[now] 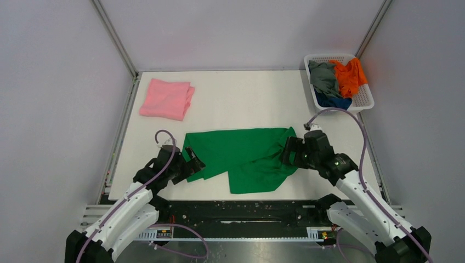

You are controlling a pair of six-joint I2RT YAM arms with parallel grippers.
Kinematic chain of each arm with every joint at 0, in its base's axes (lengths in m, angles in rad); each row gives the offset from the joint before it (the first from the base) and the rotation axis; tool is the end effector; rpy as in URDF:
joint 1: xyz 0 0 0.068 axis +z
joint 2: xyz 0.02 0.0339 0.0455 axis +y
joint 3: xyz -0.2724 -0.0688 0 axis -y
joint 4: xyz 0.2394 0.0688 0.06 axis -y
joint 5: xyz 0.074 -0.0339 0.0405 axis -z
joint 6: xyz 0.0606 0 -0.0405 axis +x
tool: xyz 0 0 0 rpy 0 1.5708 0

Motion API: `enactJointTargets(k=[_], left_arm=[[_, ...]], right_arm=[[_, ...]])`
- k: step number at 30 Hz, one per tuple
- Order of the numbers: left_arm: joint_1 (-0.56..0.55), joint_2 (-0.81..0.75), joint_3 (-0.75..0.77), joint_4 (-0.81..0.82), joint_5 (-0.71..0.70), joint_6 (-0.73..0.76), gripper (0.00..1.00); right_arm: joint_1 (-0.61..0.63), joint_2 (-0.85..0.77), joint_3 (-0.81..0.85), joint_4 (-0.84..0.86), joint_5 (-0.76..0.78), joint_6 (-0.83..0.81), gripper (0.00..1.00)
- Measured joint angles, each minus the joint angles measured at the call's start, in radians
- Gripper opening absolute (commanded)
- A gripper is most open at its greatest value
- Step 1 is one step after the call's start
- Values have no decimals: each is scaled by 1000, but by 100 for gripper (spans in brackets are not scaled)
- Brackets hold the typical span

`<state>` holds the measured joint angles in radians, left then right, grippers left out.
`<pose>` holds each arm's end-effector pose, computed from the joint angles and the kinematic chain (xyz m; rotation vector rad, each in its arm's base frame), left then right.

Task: Fold and stack the t-shirts
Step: Flatten out the tshirt

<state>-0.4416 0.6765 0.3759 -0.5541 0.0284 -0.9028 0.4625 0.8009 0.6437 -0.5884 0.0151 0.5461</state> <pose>0.1280 -0.0624 0.1689 -0.5650 2.4652 -0.6174 0.1571 0.0773 0.2396 0.1068 2.3654 0.4852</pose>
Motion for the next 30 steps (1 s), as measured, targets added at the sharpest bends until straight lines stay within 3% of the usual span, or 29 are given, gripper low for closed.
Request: enactJointTargets(k=[5, 15, 30], left_arm=[[-98, 34, -19, 36, 14, -39, 83], [-227, 205, -16, 114, -24, -96, 65], [-259, 424, 71, 212, -135, -107, 42]], right_arm=[[102, 31, -91, 5, 0, 60, 100], [113, 51, -121, 64, 21, 90, 99], [114, 3, -152, 61, 80, 90, 99]])
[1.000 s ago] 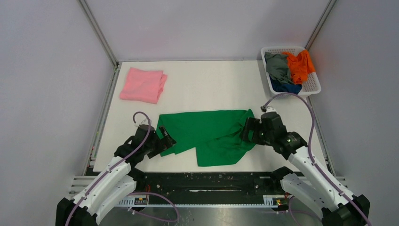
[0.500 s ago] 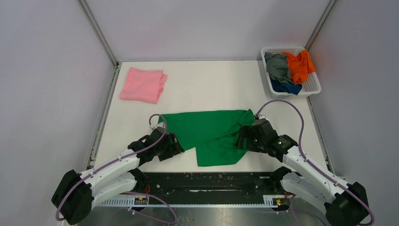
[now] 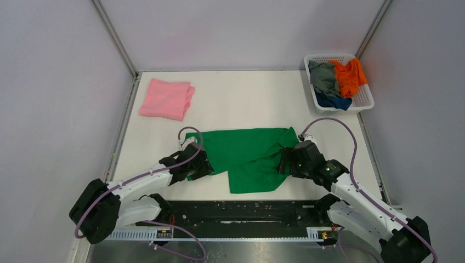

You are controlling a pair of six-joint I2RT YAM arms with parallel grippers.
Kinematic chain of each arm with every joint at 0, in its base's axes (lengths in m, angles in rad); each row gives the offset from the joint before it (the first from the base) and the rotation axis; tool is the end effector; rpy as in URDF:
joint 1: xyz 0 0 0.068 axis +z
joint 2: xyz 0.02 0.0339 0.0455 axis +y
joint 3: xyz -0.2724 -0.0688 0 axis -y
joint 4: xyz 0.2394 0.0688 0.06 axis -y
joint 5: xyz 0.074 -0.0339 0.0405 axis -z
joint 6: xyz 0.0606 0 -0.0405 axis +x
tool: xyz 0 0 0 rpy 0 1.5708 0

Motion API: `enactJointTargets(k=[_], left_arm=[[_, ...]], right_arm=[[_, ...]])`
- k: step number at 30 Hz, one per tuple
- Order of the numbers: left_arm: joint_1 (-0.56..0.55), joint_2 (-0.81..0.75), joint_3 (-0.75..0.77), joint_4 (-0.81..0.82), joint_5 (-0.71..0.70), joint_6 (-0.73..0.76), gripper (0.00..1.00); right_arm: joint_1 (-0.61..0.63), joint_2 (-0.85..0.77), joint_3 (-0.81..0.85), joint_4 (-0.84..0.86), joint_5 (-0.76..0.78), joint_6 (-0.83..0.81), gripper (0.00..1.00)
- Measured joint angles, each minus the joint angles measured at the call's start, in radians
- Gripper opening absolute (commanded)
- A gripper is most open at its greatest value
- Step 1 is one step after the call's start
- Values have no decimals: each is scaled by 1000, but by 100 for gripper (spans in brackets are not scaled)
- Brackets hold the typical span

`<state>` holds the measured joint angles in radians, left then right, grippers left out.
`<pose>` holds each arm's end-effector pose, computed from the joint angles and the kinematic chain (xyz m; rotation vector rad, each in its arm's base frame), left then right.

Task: Fold and stack the t-shirts
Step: Flatten out the tshirt

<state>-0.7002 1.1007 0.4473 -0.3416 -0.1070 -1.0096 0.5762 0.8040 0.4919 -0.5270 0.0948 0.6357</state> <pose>0.1543 -0.1215 0.1459 -0.4484 2.6035 -0.4973 0.1432 0.0862 0.1933 0.1175 2.4505 0.4396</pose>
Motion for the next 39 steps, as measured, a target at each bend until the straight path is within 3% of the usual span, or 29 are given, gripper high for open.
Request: enactJointTargets(k=[19, 23, 25, 33, 39], left_arm=[[0, 138, 119, -28, -106, 35, 35], [0, 187, 143, -48, -118, 38, 19], [0, 206, 158, -55, -121, 41, 0], [-5, 207, 184, -68, -122, 69, 0], [-13, 8, 178, -78, -121, 85, 0]], right_arm=[[0, 5, -7, -14, 47, -13, 99], [0, 14, -7, -14, 57, -17, 99], [0, 21, -7, -14, 66, -20, 99], [0, 45, -8, -16, 108, -23, 99], [0, 45, -7, -24, 188, 8, 98]])
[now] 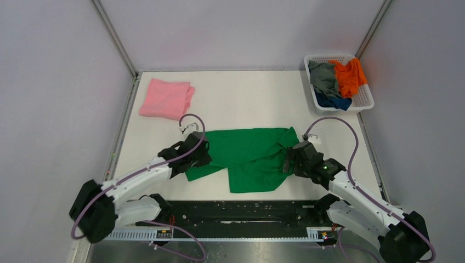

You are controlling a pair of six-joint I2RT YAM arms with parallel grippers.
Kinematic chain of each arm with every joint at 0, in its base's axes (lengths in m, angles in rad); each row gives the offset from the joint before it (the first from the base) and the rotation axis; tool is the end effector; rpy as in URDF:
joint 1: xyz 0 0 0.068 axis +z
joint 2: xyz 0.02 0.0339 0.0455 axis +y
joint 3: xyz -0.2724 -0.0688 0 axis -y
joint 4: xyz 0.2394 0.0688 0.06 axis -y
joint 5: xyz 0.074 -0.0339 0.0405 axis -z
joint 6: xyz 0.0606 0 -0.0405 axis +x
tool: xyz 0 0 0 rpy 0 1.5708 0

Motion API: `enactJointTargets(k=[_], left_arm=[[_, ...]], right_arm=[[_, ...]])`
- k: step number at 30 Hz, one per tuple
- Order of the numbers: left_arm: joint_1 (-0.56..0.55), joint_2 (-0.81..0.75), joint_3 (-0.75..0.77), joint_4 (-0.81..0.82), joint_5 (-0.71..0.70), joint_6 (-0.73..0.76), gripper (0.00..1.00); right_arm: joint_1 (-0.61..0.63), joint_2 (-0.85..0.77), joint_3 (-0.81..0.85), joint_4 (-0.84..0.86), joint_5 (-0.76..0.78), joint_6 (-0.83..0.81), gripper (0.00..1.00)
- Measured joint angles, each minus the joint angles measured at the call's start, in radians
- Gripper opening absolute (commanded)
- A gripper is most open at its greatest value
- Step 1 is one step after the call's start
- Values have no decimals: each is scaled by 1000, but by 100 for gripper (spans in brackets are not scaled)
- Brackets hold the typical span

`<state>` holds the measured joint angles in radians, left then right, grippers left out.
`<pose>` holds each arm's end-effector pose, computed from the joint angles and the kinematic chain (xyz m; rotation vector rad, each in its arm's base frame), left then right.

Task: Fold and stack the t-shirts
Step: Flatten out the tshirt

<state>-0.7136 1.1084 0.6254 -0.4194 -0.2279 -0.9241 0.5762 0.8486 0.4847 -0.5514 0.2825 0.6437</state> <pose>0.1759 -0.1342 0.1948 -0.3600 2.4659 -0.4368 0.1481 0.0761 0.1840 0.2004 2.4372 0.1910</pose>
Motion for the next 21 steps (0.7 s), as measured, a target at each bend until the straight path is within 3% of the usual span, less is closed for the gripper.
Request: enactJointTargets(k=[6, 14, 16, 19, 21], left_arm=[[0, -190, 0, -13, -10, 8, 0], [-1, -274, 0, -58, -63, 16, 0], [-1, -277, 0, -60, -82, 19, 0], [-1, -283, 0, -61, -112, 23, 0], [-1, -296, 2, -62, -138, 27, 0]], right_arm=[[0, 34, 10, 29, 68, -7, 98], [-3, 268, 63, 169, 104, -19, 76], [-8, 337, 77, 201, 126, -17, 64], [-21, 423, 107, 226, 150, -14, 32], [-25, 454, 125, 238, 167, -10, 16]])
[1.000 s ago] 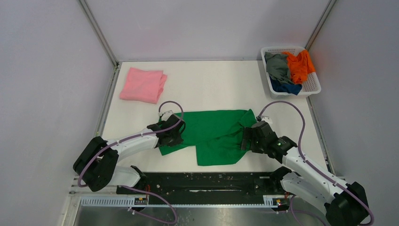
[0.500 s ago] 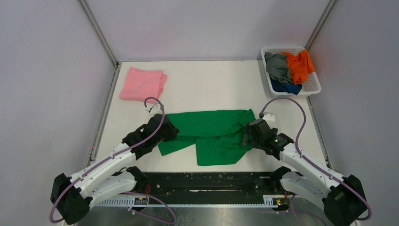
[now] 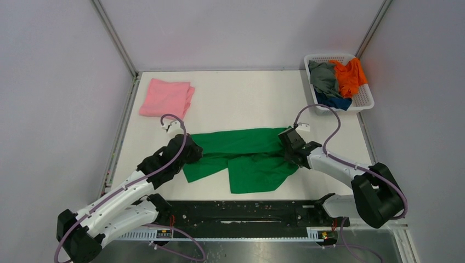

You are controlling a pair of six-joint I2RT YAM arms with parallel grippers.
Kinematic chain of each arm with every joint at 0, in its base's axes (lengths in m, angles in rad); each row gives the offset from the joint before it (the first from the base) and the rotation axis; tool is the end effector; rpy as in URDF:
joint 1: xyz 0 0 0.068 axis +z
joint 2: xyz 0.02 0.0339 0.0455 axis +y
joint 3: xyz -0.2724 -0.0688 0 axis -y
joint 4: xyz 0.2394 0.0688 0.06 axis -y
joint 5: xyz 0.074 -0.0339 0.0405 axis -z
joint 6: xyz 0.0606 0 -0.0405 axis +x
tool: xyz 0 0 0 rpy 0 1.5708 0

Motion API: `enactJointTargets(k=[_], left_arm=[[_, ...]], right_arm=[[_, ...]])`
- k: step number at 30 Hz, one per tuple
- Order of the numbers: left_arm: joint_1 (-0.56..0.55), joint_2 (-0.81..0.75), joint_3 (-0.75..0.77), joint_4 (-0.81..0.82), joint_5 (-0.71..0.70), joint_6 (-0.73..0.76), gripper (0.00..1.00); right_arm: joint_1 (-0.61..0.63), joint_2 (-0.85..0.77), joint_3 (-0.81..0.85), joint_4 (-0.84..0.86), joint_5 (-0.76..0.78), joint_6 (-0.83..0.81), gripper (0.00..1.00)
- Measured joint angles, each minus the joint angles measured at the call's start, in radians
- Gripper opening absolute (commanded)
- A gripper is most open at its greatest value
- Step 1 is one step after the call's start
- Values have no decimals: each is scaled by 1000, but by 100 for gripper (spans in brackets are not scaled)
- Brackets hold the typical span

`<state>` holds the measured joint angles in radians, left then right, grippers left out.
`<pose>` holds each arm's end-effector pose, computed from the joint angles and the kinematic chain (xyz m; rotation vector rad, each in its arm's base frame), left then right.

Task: Fold and stack the t-shirts
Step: Flatten out the tshirt

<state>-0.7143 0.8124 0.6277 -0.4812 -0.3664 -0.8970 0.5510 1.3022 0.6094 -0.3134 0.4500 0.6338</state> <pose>0.1515 -0.1026 0.2456 -0.4017 2.1932 -0.4936 0.2175 0.1027 0.1608 0.2619 2.4222 -0.0679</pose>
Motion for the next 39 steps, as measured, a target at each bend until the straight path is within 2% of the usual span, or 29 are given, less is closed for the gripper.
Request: enactJointTargets(k=[3, 5, 14, 21, 26, 32, 36, 39], left_arm=[[0, -34, 17, -13, -47, 10, 0], [0, -64, 41, -26, -77, 18, 0], [-1, -220, 246, -13, -175, 122, 0], [-6, -311, 441, 61, -135, 236, 0], [-7, -341, 553, 92, -42, 285, 0], [-7, -346, 626, 103, 22, 327, 0], [-7, -327, 641, 106, -14, 351, 0], [-7, -252, 650, 114, -137, 372, 0]], right_arm=[[-2, -12, 23, -2, 33, 0, 3], [-2, -55, 36, -16, 57, -15, 0], [-2, -485, 194, -138, 76, -201, 0], [-2, -731, 469, -259, -132, -366, 0], [-2, -801, 701, -338, -343, -396, 0], [-2, -812, 782, -410, -483, -380, 3], [-2, -780, 774, -457, -493, -364, 6], [-2, -726, 742, -468, -450, -344, 9]])
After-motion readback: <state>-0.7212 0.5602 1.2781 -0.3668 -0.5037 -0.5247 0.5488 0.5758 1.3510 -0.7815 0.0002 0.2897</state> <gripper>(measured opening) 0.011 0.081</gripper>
